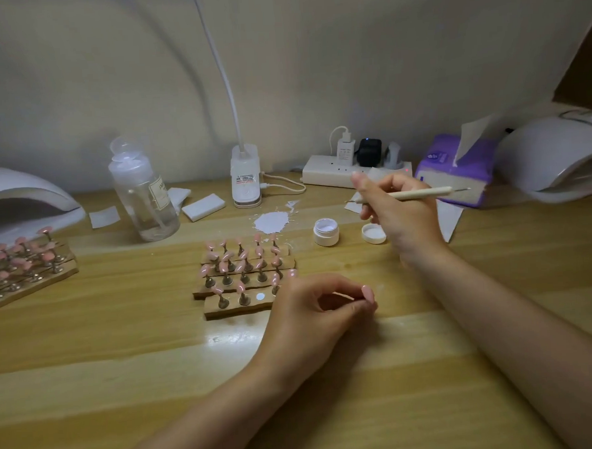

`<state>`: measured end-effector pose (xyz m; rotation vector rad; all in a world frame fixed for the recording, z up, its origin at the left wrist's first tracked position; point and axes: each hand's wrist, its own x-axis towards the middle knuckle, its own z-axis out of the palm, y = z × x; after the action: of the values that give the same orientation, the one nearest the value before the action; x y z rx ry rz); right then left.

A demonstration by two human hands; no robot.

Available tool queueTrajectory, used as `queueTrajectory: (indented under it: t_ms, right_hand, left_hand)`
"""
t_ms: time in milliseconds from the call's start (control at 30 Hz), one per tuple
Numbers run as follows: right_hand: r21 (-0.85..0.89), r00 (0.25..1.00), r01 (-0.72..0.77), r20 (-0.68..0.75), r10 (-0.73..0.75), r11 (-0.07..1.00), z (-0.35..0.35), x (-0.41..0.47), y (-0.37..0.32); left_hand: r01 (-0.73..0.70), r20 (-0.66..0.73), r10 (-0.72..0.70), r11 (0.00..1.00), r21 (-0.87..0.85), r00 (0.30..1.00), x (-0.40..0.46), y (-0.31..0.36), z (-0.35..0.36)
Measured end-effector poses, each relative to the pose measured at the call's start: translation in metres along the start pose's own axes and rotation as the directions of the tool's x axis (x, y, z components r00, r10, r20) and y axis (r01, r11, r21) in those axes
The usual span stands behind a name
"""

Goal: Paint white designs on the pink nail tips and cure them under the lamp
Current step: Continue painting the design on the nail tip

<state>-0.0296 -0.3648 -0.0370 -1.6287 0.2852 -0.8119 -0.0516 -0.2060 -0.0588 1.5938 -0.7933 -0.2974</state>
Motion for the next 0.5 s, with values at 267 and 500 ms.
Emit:
queueTrajectory:
  t_ms: [267, 500]
  right_hand:
    - [-0.235, 0.971, 0.144, -0.155, -0.183, 0.961, 0.032, 0.009, 0.026]
    - [-0.367, 0.966, 0.215, -0.055, -0.252, 0.905, 0.031, 0.014, 0.040]
  left_hand:
    - [-0.025, -0.009, 0.025, 0.999, 0.046, 1.000, 0.002, -0.009, 0.000]
    - [-0.070, -0.002, 0.070, 0.993, 0.090, 0.998, 0.002, -0.012, -0.001]
